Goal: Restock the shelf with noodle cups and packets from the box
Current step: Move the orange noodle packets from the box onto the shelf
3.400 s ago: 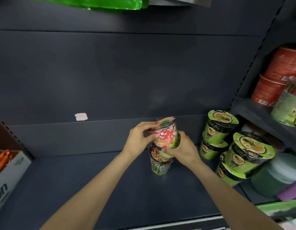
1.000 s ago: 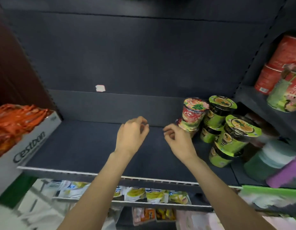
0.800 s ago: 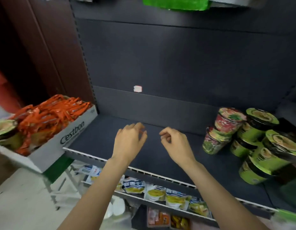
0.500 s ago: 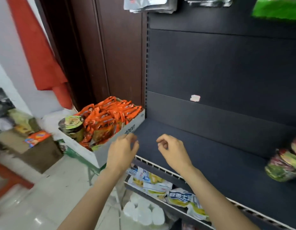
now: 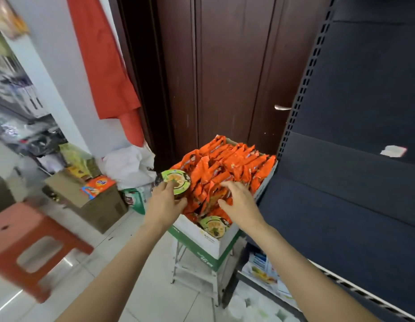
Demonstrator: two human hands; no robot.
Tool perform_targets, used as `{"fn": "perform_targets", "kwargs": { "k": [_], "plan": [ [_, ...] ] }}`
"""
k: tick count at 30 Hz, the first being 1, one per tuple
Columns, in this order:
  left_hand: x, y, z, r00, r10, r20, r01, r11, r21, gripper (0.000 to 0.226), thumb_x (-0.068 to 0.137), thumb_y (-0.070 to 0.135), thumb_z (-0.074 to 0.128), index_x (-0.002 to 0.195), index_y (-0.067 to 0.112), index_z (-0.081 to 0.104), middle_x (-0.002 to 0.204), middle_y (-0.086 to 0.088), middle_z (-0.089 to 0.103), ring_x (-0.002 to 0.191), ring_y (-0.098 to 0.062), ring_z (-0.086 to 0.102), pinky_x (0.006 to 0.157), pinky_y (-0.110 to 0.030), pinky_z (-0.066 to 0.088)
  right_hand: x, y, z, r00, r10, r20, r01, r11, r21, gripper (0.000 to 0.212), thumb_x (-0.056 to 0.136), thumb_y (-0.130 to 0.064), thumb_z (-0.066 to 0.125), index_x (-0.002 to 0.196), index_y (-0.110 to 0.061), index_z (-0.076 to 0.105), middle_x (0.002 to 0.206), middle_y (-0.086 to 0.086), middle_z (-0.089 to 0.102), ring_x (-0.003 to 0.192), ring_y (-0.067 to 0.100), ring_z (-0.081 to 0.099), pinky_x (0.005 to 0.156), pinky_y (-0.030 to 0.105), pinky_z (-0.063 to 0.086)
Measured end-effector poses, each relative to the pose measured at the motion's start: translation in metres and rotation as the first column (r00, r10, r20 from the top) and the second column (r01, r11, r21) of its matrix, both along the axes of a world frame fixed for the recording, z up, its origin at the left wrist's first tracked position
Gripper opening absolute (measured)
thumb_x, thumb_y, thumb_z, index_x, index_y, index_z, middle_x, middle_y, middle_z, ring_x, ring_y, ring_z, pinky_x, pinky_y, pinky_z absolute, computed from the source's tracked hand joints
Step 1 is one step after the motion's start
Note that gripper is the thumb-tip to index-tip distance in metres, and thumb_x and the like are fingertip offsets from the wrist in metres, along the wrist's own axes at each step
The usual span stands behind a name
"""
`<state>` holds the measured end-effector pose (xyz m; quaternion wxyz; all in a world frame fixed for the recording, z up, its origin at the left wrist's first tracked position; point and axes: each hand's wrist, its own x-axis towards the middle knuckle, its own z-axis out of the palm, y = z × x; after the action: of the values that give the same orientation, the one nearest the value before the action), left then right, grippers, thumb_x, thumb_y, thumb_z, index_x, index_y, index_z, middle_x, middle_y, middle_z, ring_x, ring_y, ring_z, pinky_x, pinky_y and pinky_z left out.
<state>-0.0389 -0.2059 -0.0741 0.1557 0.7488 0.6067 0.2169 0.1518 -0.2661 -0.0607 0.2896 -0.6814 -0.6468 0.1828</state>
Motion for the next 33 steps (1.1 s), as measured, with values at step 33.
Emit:
{"fn": "perform_targets", "kwargs": {
  "k": [33],
  "plan": [
    [-0.051, 0.121, 0.018, 0.928, -0.251, 0.276, 0.251, 0.967, 0.038, 0.095, 0.058, 0.052, 0.082, 0.138, 0.020, 0.043, 0.139, -0.001, 0.032, 0.130, -0.015, 0.031, 0.108, -0.026, 0.032, -0.034, 0.127, 0.002, 0.956, -0.273, 0.108, 0.254, 0.954, 0.161, 0.007, 0.084, -0.024, 0.068, 0.089, -0.021, 0.071, 0.094, -0.001, 0.065, 0.089, 0.018, 0.060, 0.070, 0.030, 0.043]
  ]
}}
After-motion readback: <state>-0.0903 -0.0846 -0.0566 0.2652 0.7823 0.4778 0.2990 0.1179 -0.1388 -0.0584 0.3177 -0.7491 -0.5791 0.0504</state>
